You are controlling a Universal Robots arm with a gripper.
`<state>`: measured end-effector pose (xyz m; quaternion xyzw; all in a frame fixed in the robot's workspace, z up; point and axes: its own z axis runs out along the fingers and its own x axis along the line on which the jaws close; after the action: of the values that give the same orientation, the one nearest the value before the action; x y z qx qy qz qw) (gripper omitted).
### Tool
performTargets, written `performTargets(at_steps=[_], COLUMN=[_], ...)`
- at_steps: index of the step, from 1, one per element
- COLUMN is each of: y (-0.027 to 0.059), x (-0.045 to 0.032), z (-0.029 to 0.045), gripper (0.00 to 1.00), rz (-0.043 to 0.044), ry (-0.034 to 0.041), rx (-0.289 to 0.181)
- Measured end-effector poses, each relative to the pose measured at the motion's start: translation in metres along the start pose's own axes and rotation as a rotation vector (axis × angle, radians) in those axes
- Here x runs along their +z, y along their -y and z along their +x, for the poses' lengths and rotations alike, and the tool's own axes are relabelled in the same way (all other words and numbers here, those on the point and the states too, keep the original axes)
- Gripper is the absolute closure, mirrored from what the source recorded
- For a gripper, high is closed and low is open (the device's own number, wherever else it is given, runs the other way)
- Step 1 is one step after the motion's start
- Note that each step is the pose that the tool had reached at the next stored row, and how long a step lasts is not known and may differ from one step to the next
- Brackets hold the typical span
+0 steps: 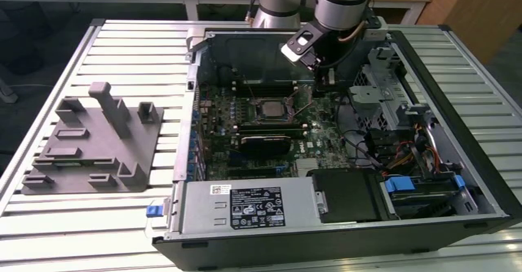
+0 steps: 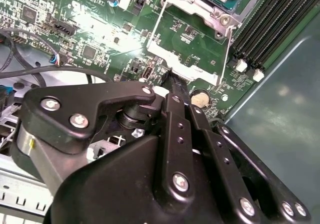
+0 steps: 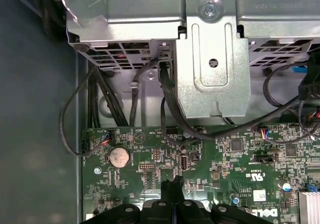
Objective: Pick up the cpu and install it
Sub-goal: 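Close the cpu cover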
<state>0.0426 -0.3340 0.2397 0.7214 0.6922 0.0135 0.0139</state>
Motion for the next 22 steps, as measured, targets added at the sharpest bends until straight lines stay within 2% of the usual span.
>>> performTargets(at_steps=[9,15,22], y=[0.0019,0.0155,0.0391], x=[0.0003,-0.0003,-0.0012], z=[-0.0001,-0.0007,-0.0016], gripper=[0.89,0.89,0.89], rz=[-0.0001,0.0,-0.0009], ry=[0.0,0.0001,0.0], rx=[0.0,0.0,0.001])
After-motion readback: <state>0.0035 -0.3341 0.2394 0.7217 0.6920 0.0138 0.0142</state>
